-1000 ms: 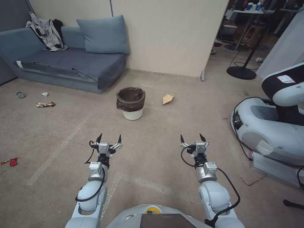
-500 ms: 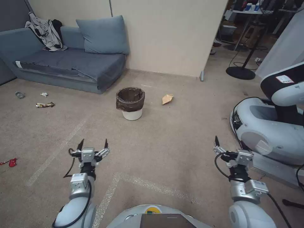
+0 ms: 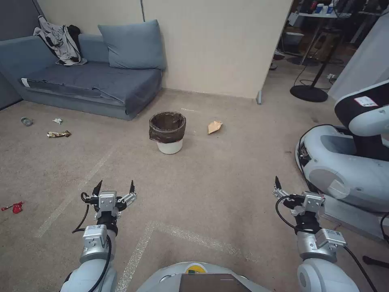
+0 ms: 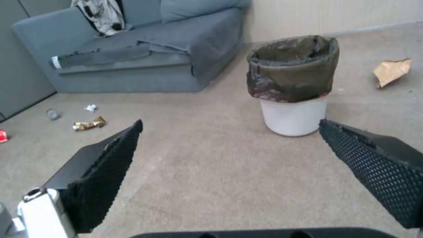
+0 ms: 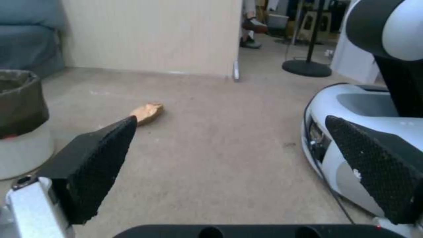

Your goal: Pick up the trash bin, then pick up the garbage from the floor and place it into the trash bin.

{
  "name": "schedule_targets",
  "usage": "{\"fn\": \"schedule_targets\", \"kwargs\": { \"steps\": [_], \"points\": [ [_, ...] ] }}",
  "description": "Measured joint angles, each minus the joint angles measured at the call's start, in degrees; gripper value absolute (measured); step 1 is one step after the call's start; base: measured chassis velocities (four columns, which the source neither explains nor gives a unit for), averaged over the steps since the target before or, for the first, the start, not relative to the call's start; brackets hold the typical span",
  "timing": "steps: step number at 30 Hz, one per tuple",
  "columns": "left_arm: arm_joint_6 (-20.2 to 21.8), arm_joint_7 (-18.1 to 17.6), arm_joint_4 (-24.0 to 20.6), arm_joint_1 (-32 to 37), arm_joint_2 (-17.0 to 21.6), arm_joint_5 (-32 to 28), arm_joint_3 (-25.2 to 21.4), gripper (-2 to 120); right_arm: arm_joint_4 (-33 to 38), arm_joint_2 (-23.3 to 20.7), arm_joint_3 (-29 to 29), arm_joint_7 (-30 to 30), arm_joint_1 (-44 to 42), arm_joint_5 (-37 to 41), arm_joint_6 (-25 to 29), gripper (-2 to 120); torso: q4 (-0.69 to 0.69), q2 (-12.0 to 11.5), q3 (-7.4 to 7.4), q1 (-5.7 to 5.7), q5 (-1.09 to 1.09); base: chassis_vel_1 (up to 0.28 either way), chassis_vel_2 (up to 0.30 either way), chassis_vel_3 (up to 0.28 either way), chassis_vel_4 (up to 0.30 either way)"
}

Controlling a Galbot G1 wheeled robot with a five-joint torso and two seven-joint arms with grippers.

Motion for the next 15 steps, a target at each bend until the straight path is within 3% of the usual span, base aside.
{"fn": "schedule_targets", "kwargs": {
  "steps": [15],
  "points": [
    [0.20, 0.49, -1.41, 0.07, -0.02, 0.00, 0.37, 100, 0.46, -1.03, -0.94, -3.14, 0.24, -0.79, -2.11, 100, 0.00, 0.00, 0.00, 0.01, 0.00, 0.000, 0.000, 0.000, 0.000]
  ]
}}
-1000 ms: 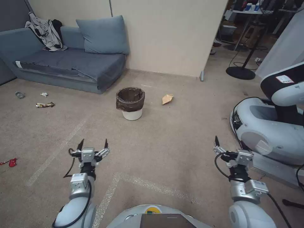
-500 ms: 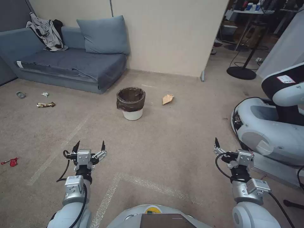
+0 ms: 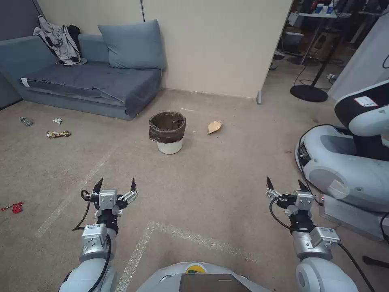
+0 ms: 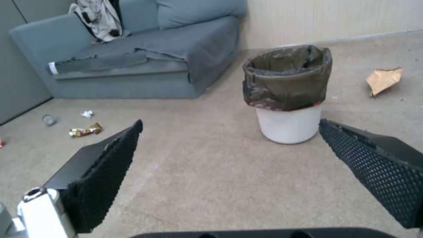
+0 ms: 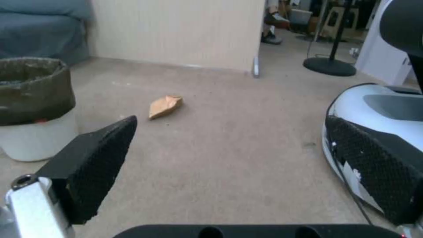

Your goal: Pick up the trash bin, then pick up the garbage from the floor and place it into the trash bin.

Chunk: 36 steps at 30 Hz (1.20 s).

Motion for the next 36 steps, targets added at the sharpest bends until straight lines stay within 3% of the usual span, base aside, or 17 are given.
{"fn": "schedule_targets", "kwargs": {
  "steps": [16, 36],
  "points": [
    [0.01, 0.11, -0.06, 0.08, -0.13, 0.12, -0.02, 100, 0.23, -0.42, -0.25, -0.03, 0.28, 0.06, -0.52, 100, 0.00, 0.00, 0.00, 0.00, 0.00, -0.018, 0.017, 0.016, -0.014],
    [0.04, 0.49, 0.46, -0.31, -0.21, 0.13, -0.29, 100, -0.60, 0.08, 0.02, -0.55, 0.77, 0.16, -0.28, 100, -0.01, -0.01, 0.00, 0.00, 0.00, -0.126, 0.132, 0.128, -0.128]
  ]
}}
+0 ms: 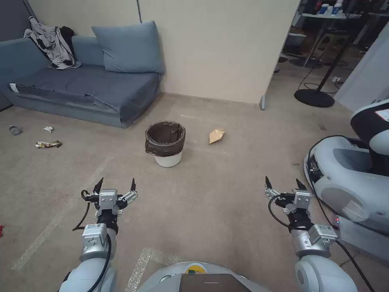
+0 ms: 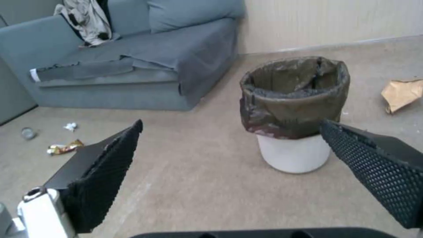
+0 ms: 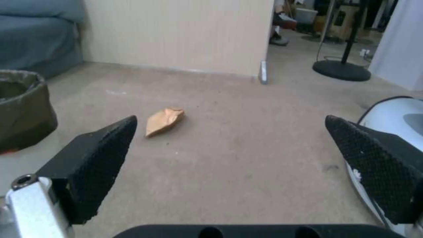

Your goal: Pick up the trash bin, then pick up the garbage from the floor and place it into the trash bin.

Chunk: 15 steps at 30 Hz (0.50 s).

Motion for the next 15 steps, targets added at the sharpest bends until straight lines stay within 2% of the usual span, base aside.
{"fn": "schedule_targets", "kwargs": {
  "steps": [15],
  "points": [
    [0.03, -0.04, -0.12, 0.15, -0.41, 0.43, 0.11, 100, -0.39, -0.20, 0.10, 0.14, 0.13, 0.12, 0.37, 100, 0.00, 0.00, 0.00, 0.00, 0.01, -0.138, 0.142, 0.138, -0.143]
  ]
}}
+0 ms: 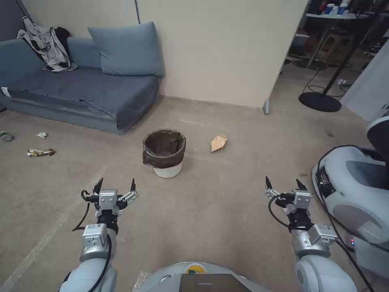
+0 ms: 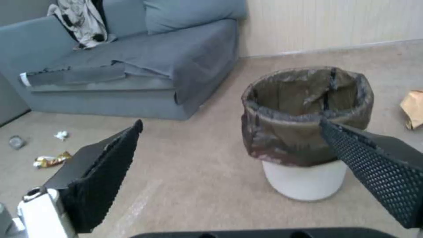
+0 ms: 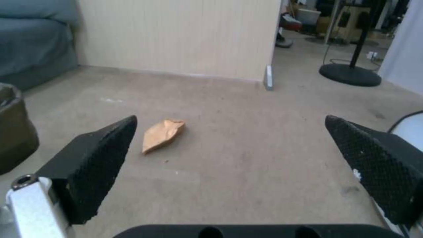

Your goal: Pick up the trash bin, then pick up the garbage from the floor and place it into the trash bin.

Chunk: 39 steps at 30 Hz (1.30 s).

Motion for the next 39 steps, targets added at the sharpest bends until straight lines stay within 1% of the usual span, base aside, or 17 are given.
{"fn": "schedule_targets", "kwargs": {
  "steps": [8, 13, 18, 22, 24, 26, 32, 39],
  "points": [
    [0.03, -0.02, -0.21, 0.12, -0.03, 0.00, -0.06, 100, 0.00, -0.02, -0.03, 0.05, 0.03, 0.01, 0.07, 100, 0.01, 0.00, 0.00, 0.00, 0.00, -0.143, 0.136, 0.158, -0.137],
    [0.04, -0.03, -0.21, 0.10, -0.03, 0.00, -0.05, 100, 0.00, -0.03, 0.00, 0.14, 0.01, 0.02, 0.10, 100, -0.01, 0.00, 0.00, 0.00, -0.02, -0.154, 0.138, 0.141, -0.161],
    [0.04, -0.04, -0.22, 0.08, -0.04, -0.01, -0.03, 100, -0.02, -0.02, 0.03, 0.14, -0.01, 0.00, 0.13, 100, 0.02, 0.00, 0.00, 0.00, -0.01, -0.140, 0.170, 0.159, -0.158],
    [0.04, -0.04, -0.20, 0.08, -0.02, -0.01, -0.03, 100, -0.04, 0.01, 0.04, 0.20, -0.01, -0.02, 0.13, 100, 0.02, 0.00, 0.00, 0.00, 0.00, -0.137, 0.149, 0.152, -0.151],
    [0.04, -0.04, -0.20, 0.07, -0.04, -0.03, -0.06, 100, -0.05, 0.02, 0.06, 0.25, -0.02, -0.02, 0.13, 100, -0.01, 0.00, 0.00, 0.00, -0.01, -0.151, 0.118, 0.141, -0.154],
    [0.04, -0.04, -0.20, 0.07, -0.04, -0.04, -0.06, 100, -0.05, 0.02, 0.07, 0.27, -0.02, -0.02, 0.13, 100, -0.01, 0.00, 0.00, 0.00, -0.01, -0.140, 0.107, 0.147, -0.159],
    [0.07, -0.05, -0.22, 0.07, -0.07, -0.07, -0.08, 100, -0.13, 0.02, 0.09, 0.30, 0.01, 0.09, 0.17, 100, 0.02, 0.00, 0.00, 0.00, 0.00, -0.131, 0.138, 0.147, -0.124],
    [0.14, -0.06, -0.34, 0.08, -0.07, -0.24, -0.06, 100, -0.18, -0.02, 0.15, 0.29, 0.02, 0.17, 0.26, 100, -0.01, 0.00, 0.00, 0.00, -0.01, -0.126, 0.130, 0.122, -0.154]
  ]
}}
